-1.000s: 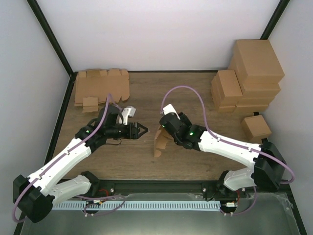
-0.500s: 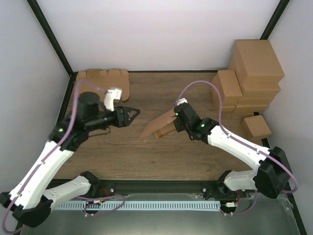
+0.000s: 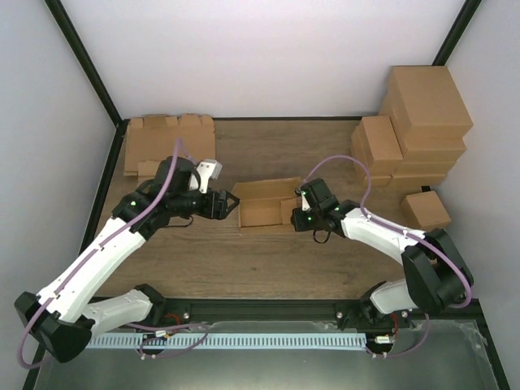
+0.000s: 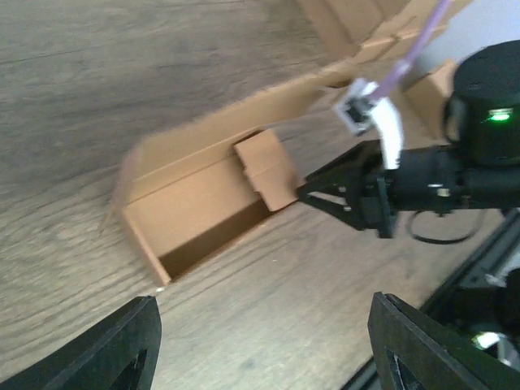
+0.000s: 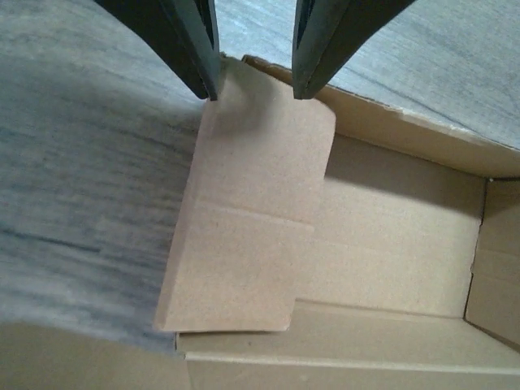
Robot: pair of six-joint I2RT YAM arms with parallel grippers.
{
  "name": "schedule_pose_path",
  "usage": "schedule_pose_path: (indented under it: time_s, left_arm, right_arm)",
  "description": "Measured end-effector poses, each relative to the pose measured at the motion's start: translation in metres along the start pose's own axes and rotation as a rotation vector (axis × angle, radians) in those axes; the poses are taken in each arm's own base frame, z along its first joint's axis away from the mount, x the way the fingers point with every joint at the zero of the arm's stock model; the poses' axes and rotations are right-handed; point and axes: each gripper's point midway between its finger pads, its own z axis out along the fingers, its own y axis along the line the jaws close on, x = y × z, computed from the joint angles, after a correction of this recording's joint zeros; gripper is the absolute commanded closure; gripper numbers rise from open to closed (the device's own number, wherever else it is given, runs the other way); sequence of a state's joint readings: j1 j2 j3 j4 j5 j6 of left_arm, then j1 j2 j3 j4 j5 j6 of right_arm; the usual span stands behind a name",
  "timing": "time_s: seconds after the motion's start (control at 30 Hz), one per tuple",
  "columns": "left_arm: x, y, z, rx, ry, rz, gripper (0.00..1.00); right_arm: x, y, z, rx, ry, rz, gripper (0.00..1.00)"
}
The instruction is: Fold the paper box
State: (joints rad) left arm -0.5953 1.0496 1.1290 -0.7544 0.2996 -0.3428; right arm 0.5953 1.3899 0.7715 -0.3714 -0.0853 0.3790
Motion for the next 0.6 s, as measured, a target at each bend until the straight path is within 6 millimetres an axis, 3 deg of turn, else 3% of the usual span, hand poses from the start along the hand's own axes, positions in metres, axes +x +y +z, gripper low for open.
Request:
schedule_pose_path:
  time_s: [0.07, 0.23, 0.4, 0.6]
  left_arm:
    - [0.004, 0.013, 0.011, -0.054, 0.023, 0.013, 0.23]
    - [-0.008, 0.028, 0.018, -0.131, -0.024, 0.033, 0.22]
    - [-0.013, 0.041, 0.039, -0.164, -0.029, 0.022, 0.16]
    - [-0.007, 0.060, 0.071, -0.190, 0.008, 0.003, 0.12]
  right_arm:
    - [-0.002, -0.001, 0.001, -0.012, -0.009, 0.015, 0.60]
    - [-0.011, -0.001, 0.001, -0.024, -0.043, 0.031, 0.58]
    - [-0.013, -0.003, -0.002, -0.029, -0.064, 0.045, 0.53]
    - [-0.024, -0.020, -0.005, -0.016, -0.106, 0.097, 0.51]
